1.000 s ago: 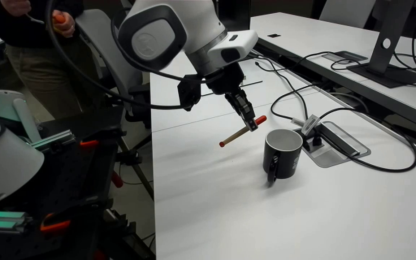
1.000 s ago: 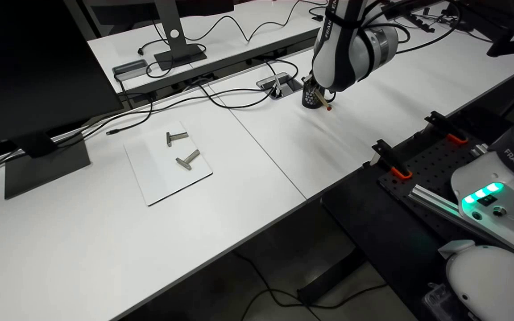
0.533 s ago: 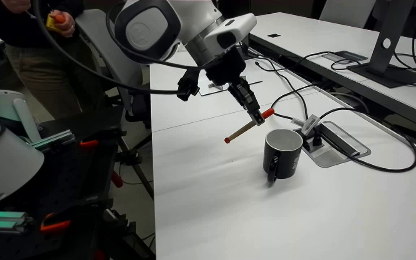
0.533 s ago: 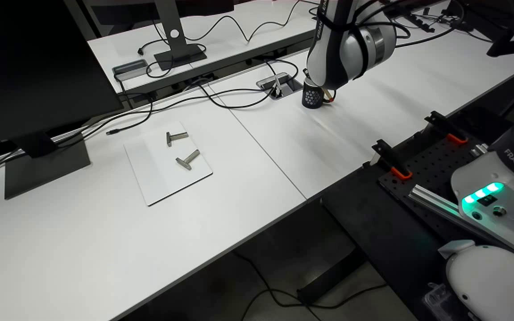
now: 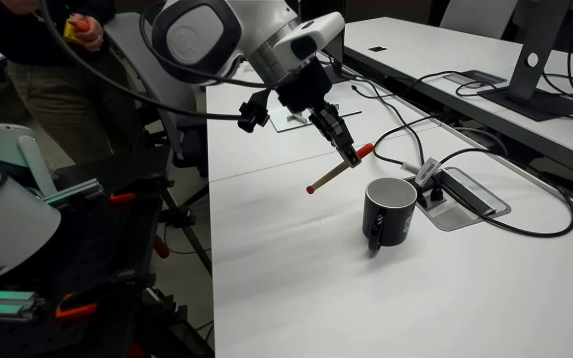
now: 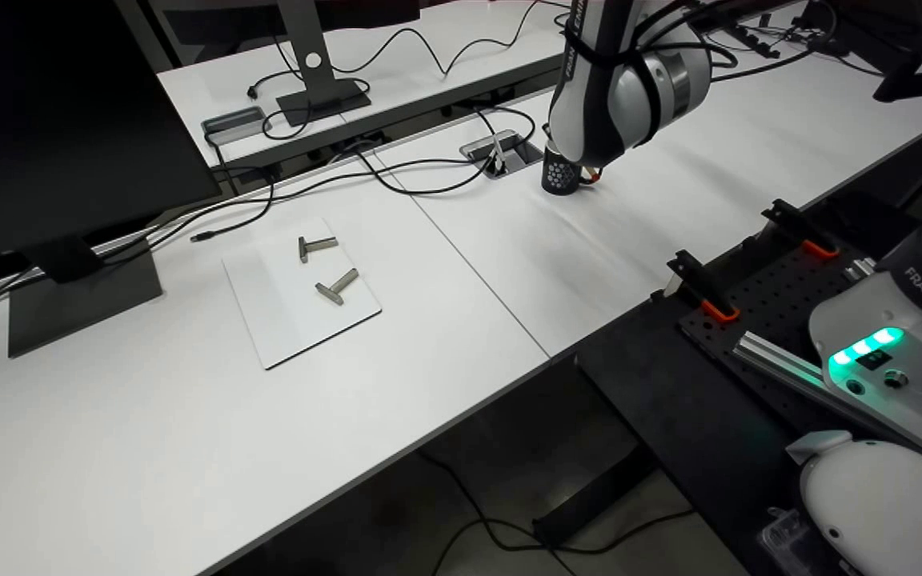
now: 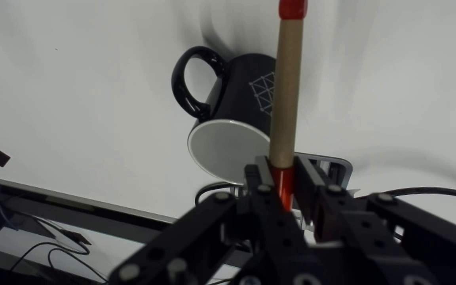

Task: Put the marker in the mug

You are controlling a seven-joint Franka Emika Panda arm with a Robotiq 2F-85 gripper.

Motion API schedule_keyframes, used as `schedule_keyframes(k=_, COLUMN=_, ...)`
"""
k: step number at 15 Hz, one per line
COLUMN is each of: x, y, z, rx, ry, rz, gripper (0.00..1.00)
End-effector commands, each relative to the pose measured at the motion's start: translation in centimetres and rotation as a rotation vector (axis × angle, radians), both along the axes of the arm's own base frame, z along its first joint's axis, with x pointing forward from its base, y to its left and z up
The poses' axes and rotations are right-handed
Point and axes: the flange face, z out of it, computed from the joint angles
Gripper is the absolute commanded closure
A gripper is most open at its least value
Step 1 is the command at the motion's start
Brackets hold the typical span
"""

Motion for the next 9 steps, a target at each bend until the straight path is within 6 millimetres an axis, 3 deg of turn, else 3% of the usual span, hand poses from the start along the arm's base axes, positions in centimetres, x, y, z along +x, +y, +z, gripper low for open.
schedule_keyframes(k=1, x=0.0, y=0.0, z=0.0, rx=0.001, ry=0.0, rz=0.003, gripper=0.71)
schedule_keyframes(k=5, x=0.0, y=0.0, z=0.0, rx=0.0, ry=-0.001, rz=0.003, gripper=0.71)
schedule_keyframes(k=6, x=0.1, y=0.0, z=0.0, rx=-0.008, ry=-0.021, rz=0.004, gripper=0.93)
schedule_keyframes(k=9, x=3.2, y=1.9, z=3.4, rx=0.01, ry=-0.12, rz=-0.005, gripper=0.93)
